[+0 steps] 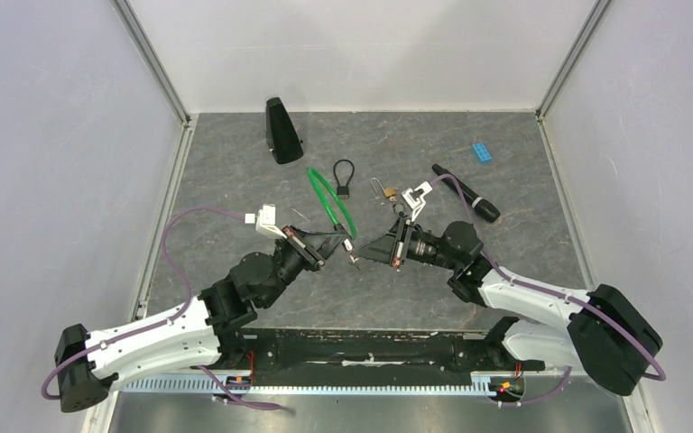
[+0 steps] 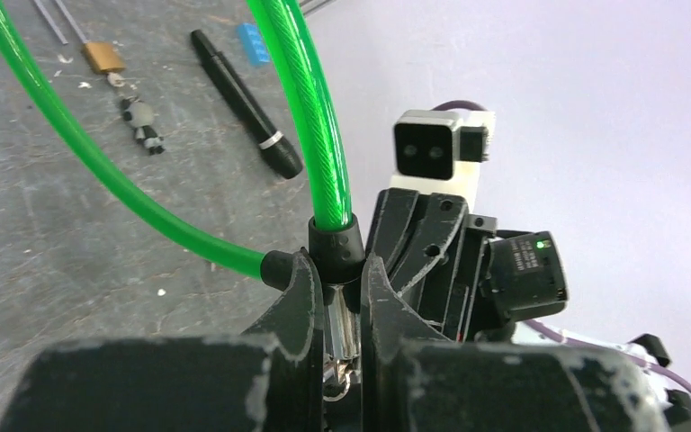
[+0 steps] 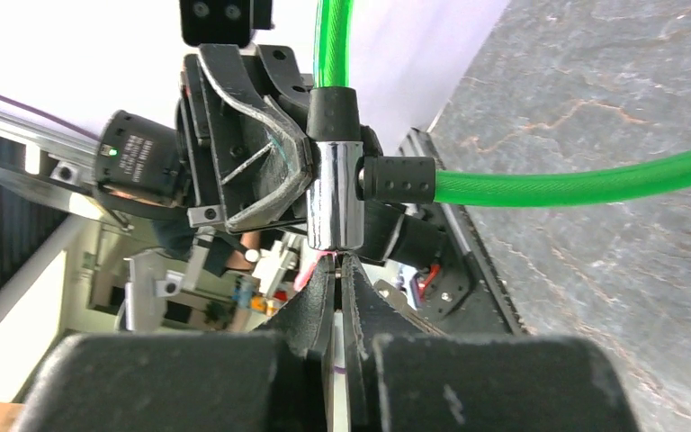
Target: Unlock with the key
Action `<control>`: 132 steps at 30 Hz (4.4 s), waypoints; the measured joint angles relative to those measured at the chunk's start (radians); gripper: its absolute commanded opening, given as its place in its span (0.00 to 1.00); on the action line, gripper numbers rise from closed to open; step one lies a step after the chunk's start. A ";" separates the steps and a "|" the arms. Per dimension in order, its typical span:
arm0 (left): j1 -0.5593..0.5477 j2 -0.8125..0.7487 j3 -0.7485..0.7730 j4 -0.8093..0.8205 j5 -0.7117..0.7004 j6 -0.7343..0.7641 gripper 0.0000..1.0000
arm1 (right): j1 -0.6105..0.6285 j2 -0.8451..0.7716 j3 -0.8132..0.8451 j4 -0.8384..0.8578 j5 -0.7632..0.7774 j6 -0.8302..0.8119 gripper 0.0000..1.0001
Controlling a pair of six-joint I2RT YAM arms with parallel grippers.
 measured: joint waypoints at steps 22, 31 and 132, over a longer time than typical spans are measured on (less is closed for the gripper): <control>-0.021 0.012 0.029 -0.125 -0.019 -0.061 0.02 | -0.013 -0.198 0.068 -0.266 0.183 -0.195 0.82; -0.021 0.052 0.147 -0.373 -0.105 -0.130 0.02 | 0.081 -0.278 0.098 -0.480 0.302 -0.636 0.80; 0.149 0.194 0.323 -0.571 0.112 -0.207 0.02 | 0.476 -0.180 -0.230 0.052 0.955 -1.278 0.80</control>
